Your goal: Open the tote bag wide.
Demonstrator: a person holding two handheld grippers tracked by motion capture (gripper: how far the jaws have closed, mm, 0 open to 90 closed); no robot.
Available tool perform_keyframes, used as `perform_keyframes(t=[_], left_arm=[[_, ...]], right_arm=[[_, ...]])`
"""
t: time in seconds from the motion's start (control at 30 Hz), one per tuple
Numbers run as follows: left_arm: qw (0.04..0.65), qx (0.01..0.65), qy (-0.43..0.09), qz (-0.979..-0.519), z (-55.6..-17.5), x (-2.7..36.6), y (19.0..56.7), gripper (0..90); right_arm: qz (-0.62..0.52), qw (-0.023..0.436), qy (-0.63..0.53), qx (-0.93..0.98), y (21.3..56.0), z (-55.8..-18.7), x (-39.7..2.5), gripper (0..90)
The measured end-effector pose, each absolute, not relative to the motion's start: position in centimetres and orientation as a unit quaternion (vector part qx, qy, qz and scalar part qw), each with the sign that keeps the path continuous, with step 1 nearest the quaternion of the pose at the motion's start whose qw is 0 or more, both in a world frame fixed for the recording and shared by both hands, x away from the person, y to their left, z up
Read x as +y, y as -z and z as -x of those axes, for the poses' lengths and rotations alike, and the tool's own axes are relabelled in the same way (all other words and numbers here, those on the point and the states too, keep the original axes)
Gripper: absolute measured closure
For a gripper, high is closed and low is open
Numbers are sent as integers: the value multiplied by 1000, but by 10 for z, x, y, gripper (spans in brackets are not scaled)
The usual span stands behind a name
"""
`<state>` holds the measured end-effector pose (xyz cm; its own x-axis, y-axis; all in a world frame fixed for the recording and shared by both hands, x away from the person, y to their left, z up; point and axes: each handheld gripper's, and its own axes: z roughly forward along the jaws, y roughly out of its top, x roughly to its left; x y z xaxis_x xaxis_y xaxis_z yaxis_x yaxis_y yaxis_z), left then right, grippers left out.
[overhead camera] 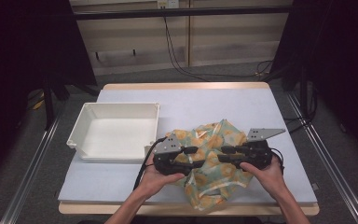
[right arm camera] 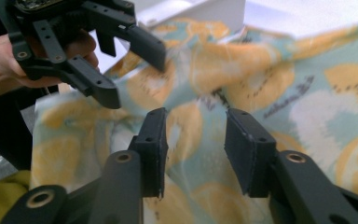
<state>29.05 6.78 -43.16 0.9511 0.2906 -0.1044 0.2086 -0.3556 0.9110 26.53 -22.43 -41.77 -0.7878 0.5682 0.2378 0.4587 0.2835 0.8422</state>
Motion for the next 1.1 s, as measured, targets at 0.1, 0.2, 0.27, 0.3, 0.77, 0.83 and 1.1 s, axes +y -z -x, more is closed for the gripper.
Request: perform_keyframes(t=[0.1, 0.2, 0.27, 0.3, 0.77, 0.83, 1.1], left_arm=[[532, 159, -48, -830, -295, 71, 439, 376], [537, 162, -42, -827, -296, 72, 441, 344], [529, 161, -47, -832, -296, 74, 443, 320], [524, 161, -48, -835, -297, 75, 447, 320], [517, 144, -57, -842, -297, 83, 456, 317], [515, 148, -61, -842, -296, 84, 457, 342], [503, 155, -80, -847, -296, 85, 456, 524]], right_arm=[[-325, 55, -494, 805, 424, -269, -219, 526], [-326, 57, -489, 807, 426, -273, -215, 504], [-328, 54, -490, 806, 429, -276, -213, 487], [-330, 55, -489, 805, 432, -278, -209, 472], [-324, 48, -494, 805, 443, -279, -199, 581], [-322, 47, -496, 805, 443, -278, -199, 644], [-319, 44, -501, 803, 442, -276, -198, 826]])
